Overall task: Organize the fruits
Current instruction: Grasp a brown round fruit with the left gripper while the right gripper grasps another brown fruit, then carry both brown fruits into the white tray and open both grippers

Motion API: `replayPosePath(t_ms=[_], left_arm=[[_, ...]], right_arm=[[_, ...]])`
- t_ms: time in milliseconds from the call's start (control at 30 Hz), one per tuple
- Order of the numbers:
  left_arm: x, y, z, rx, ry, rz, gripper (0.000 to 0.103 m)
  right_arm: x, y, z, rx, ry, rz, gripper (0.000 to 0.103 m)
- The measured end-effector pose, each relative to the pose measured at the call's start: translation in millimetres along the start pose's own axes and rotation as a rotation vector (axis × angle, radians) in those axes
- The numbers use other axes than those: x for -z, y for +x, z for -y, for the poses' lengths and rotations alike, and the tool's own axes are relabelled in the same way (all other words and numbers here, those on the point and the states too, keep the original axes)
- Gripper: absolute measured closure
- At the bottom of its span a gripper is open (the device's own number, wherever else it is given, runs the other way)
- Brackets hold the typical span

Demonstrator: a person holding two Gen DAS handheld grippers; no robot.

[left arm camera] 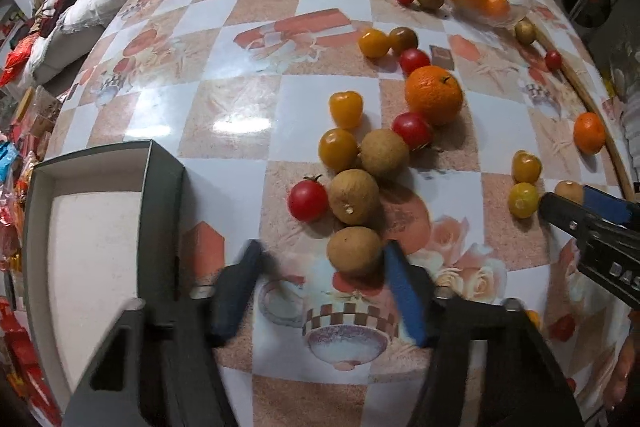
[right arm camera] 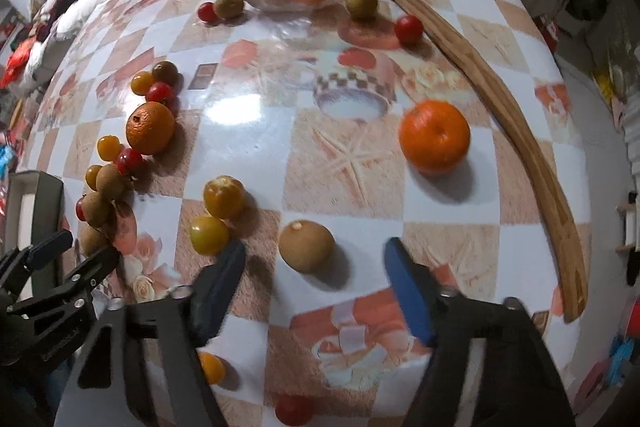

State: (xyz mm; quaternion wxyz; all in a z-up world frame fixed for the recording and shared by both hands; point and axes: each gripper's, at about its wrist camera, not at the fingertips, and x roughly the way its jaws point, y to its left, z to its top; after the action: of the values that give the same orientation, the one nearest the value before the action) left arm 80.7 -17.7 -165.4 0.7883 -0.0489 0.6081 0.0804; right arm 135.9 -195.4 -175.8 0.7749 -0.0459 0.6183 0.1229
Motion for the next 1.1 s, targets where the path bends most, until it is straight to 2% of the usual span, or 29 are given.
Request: replayPosePath(t_ms=[33, 67, 100, 333, 567, 833, 1100], left_arm=[[0.4, -0.5, 0.8, 0.004, 0.002, -0.001, 0.054], [0.5, -1.7, 2.8, 0.014, 0.007, 0.005, 0.065], [0.6, -3.0, 5.2, 0.028, 0.016, 0.012, 0.075], [10.4, -14.8, 4.1, 0.065, 0.020, 0.017, 0.075], [14.5, -44.6, -13.9, 0.097, 0.007, 0.048, 0.075], [17.2, -76.9, -56.4, 0.089, -0.037, 0.082, 0.075], [28.6, -88.3, -131.3, 0.013, -0.130, 0.101, 0.075]], right_arm=[[-1.9, -0.1, -2.7, 0.007, -0.014, 0.007, 0.053], [-6.0, 2.3, -8.6, 0.005, -0.020, 0.012, 0.069], [-7.5, 2.2, -9.1, -0.004, -0.024, 0.016, 0.074], [-2.8, 0.2, 10.9, -0.078, 0.081, -0.003, 0.073], [15.0, -18.1, 6.5, -0.097, 0.070, -0.016, 0.073], [12.0, -42.0, -44.3, -0.158, -0.015, -0.006, 0.073], [-1.0, -54.1, -130.1, -0.243, -0.151, -0.003, 0.073]])
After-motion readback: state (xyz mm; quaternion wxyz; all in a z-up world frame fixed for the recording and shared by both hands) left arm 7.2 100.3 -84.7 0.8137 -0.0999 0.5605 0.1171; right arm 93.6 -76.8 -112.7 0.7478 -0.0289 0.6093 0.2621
